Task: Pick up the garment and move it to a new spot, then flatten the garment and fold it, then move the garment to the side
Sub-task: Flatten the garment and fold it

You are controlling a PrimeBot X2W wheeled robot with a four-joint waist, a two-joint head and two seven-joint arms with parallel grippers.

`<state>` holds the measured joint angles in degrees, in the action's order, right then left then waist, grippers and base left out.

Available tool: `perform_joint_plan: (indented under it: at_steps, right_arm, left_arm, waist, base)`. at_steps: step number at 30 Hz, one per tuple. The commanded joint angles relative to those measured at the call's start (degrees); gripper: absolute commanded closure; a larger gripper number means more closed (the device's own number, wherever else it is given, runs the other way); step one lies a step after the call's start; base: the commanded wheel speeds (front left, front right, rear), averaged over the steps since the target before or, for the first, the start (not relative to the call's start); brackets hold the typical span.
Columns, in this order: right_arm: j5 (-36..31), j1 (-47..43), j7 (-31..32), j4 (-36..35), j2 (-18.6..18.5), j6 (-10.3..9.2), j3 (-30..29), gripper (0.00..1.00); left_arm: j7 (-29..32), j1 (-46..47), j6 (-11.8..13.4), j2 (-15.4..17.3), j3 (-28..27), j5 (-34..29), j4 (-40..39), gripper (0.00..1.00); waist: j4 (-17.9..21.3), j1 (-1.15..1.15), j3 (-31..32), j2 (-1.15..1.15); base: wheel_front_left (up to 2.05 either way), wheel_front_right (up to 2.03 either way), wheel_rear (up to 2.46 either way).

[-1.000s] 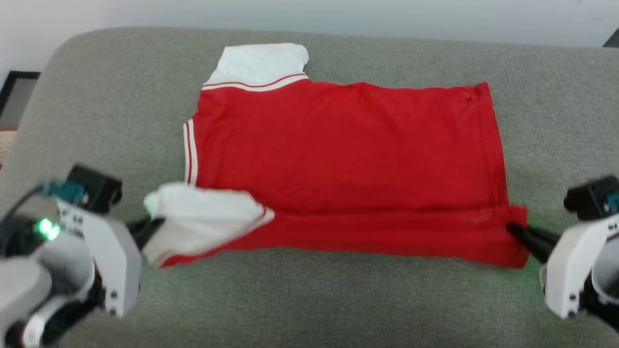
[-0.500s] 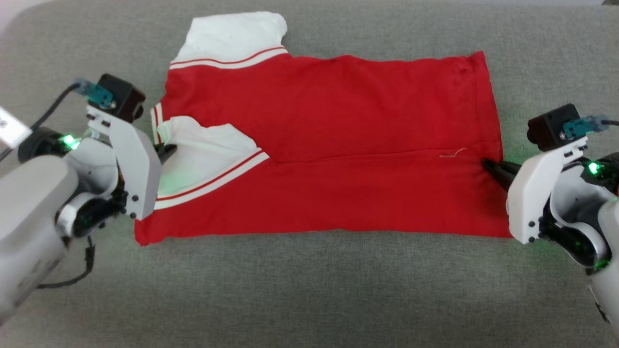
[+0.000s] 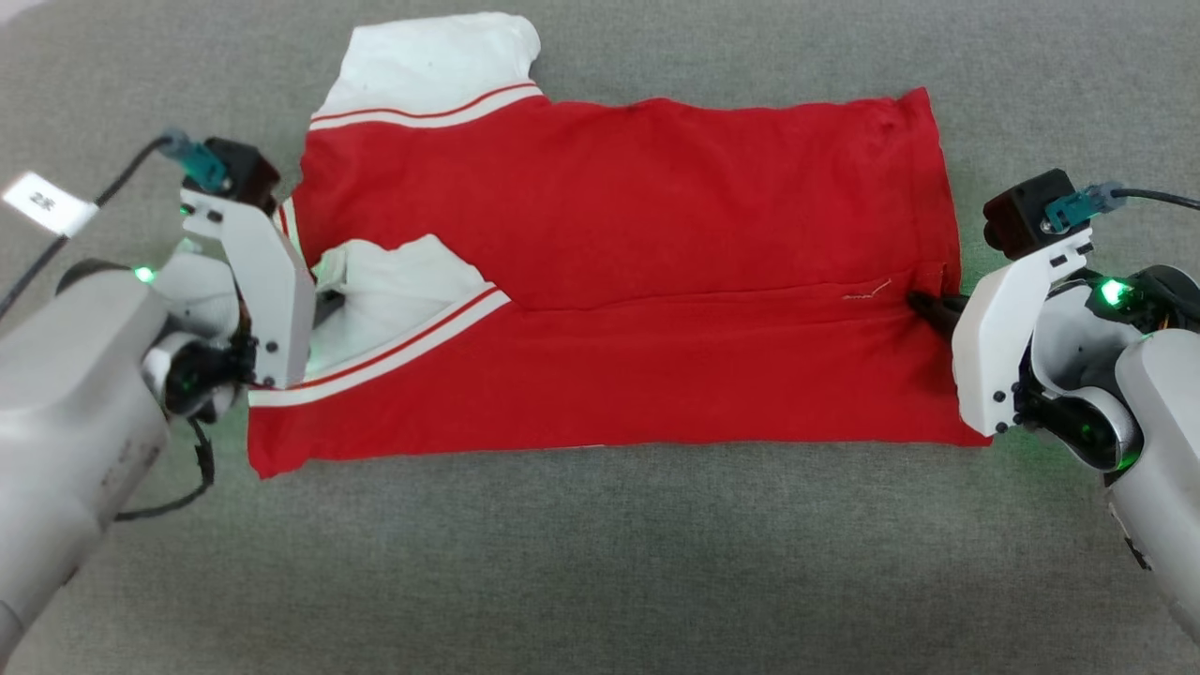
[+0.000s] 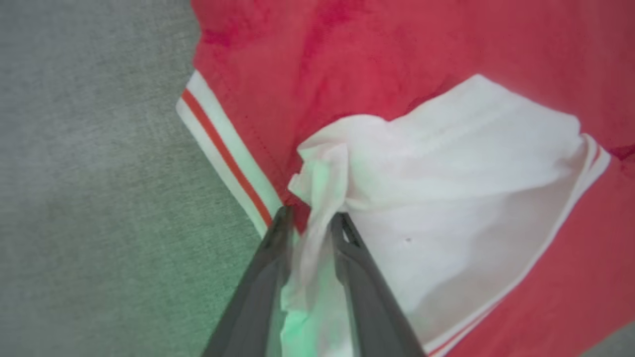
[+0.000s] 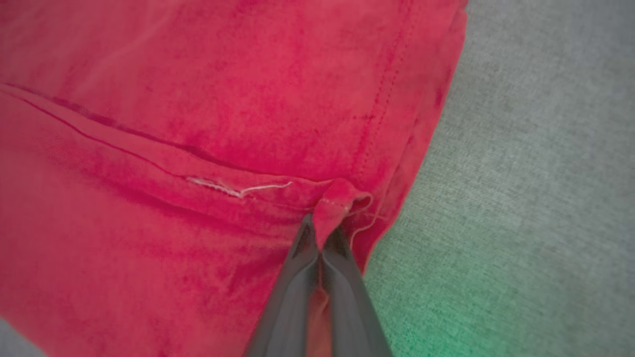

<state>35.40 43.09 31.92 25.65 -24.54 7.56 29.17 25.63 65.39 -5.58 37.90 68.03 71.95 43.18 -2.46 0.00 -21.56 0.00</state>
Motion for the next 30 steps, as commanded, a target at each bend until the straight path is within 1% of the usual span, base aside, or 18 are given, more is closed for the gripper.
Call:
perform_joint_plan:
  at_steps: [1,2,3,4,6,8,12,14,17,21,26,30]
  right_arm:
    - [0.2,-0.86,0.25,1.5,-0.2,-0.15,0.7,0.71]
    - [0.3,-0.52,0.15,1.77,-0.51,-0.15,0.81,0.6]
    - [0.26,-0.28,-0.33,1.79,-0.81,-0.15,0.84,0.36]
    - [0.35,-0.12,-1.08,1.66,-1.0,-0.15,0.54,0.0]
    - [0.5,-0.2,-2.34,1.22,-1.21,-0.14,0.03,0.0]
    - [0.6,-0.61,-3.54,0.58,-1.27,-0.13,-0.32,0.0]
    - [-0.27,-2.14,-7.07,-0.99,-1.53,-0.13,-2.54,0.0]
    - [-1.17,-3.06,-9.55,-2.14,-1.35,-0.12,-4.37,0.0]
    - [-3.55,-4.92,-14.51,-4.63,-0.9,-0.12,-7.97,0.0]
    - [-7.77,-8.1,-21.01,-8.56,0.92,-0.12,-13.87,0.0]
    - [-13.9,-12.68,-26.8,-15.43,5.01,-0.12,-21.68,0.0]
    - [-17.78,-16.35,-28.66,-21.84,9.25,-0.12,-27.32,0.0]
  left_arm:
    - [0.18,0.04,-0.06,0.16,0.09,0.11,0.88,0.0]
    - [0.28,0.68,-0.29,-0.01,0.24,-0.36,1.23,0.0]
    - [0.21,1.22,-0.48,-0.19,0.19,-0.43,1.42,0.0]
    - [0.03,1.67,-0.64,-0.3,-0.07,-0.16,1.53,0.0]
    - [-1.05,2.74,-0.93,0.21,0.33,-1.62,1.51,0.0]
    - [-1.54,2.5,-1.13,0.44,0.13,-1.28,1.29,0.0]
    - [-0.91,2.34,-1.33,1.85,0.38,-1.42,-0.24,0.0]
    - [-0.17,1.7,-0.81,2.69,0.39,-0.92,-1.51,0.0]
    - [1.82,0.15,0.68,4.07,0.04,0.93,-4.27,0.0]
    - [6.26,-2.71,3.72,6.01,0.06,4.17,-9.43,0.0]
    - [9.39,-6.17,7.56,9.26,-0.22,7.37,-16.62,0.0]
    - [11.28,-8.32,11.12,12.1,0.25,8.64,-21.17,0.0]
  waist:
    - [-0.19,0.0,0.39,0.0]
    - [-0.32,0.0,0.7,0.0]
    - [-0.44,0.0,1.07,0.0]
    - [-0.57,0.0,1.45,0.0]
    - [-0.84,0.0,2.28,0.0]
    - [-1.06,0.0,3.18,0.0]
    - [-1.48,0.0,4.77,0.0]
    - [-1.73,0.0,5.38,0.0]
    - [-1.93,0.0,6.2,0.0]
    - [-1.92,0.0,7.01,0.0]
    - [-1.12,0.0,7.42,0.0]
    - [-0.05,0.0,7.01,0.0]
  base:
    - [0.0,0.0,0.0]
    - [0.0,0.0,0.0]
    - [0.0,0.0,0.0]
    - [0.0,0.0,0.0]
    - [0.0,0.0,0.0]
    - [0.0,0.0,0.0]
    - [0.0,0.0,0.0]
    - [0.0,0.0,0.0]
    - [0.0,0.0,0.0]
    - [0.0,0.0,0.0]
    - [0.0,0.0,0.0]
    - [0.0,0.0,0.0]
